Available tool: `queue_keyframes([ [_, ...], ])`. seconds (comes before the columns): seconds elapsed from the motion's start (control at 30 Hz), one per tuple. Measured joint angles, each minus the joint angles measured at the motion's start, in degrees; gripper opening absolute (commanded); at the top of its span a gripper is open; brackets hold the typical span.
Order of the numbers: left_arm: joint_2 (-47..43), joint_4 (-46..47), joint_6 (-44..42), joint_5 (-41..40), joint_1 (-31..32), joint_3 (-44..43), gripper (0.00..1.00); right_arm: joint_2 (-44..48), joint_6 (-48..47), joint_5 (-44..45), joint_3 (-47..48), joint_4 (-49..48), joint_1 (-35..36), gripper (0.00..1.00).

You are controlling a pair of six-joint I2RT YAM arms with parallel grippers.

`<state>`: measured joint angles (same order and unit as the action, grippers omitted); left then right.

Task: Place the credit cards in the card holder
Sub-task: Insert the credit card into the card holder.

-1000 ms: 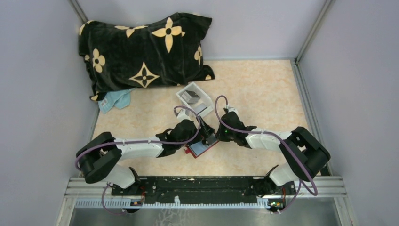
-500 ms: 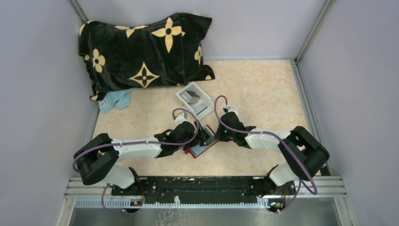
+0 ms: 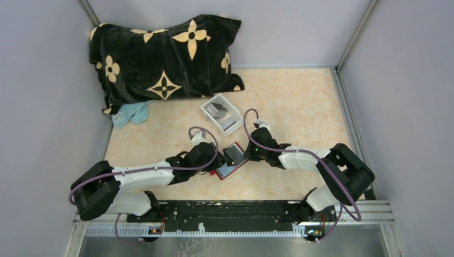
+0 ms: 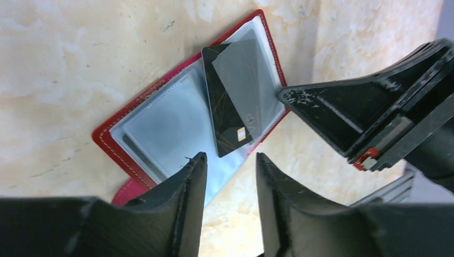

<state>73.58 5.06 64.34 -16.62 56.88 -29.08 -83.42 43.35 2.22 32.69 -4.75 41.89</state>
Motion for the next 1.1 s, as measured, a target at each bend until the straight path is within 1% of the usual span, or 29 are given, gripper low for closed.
queue_keyframes([
  [0.07, 0.0, -0.5, -0.8, -0.2, 0.0, 0.0, 0.22, 0.0, 0.0, 0.0, 0.0, 0.0, 0.0, 0.00],
  [0.13, 0.6, -1.3, -1.8, -0.3, 0.0, -0.2, 0.12, 0.0, 0.0, 0.0, 0.0, 0.0, 0.0, 0.00],
  [0.23, 3.4, -3.2, -3.3, -0.3, 0.1, -2.0, 0.06, -0.2, 0.0, 0.0, 0.0, -0.3, 0.0, 0.00],
  [0.3, 5.8, -4.3, -4.2, -0.3, 0.3, -3.4, 0.03, -0.2, 0.0, 0.0, 0.0, -0.4, 0.0, 0.00],
  [0.43, 8.6, -5.4, -5.1, -0.3, 0.8, -4.9, 0.02, -0.3, 0.0, 0.0, 0.0, -0.4, 0.0, 0.00],
  [0.93, 13.3, -4.5, -6.0, -0.4, 1.6, -8.7, 0.01, -0.3, 0.0, 0.0, 0.0, -0.4, 0.0, 0.00],
  [1.1, 13.8, -3.8, -6.0, -0.5, 2.0, -8.8, 0.01, -0.3, 0.0, 0.0, 0.0, -0.3, 0.0, 0.00],
])
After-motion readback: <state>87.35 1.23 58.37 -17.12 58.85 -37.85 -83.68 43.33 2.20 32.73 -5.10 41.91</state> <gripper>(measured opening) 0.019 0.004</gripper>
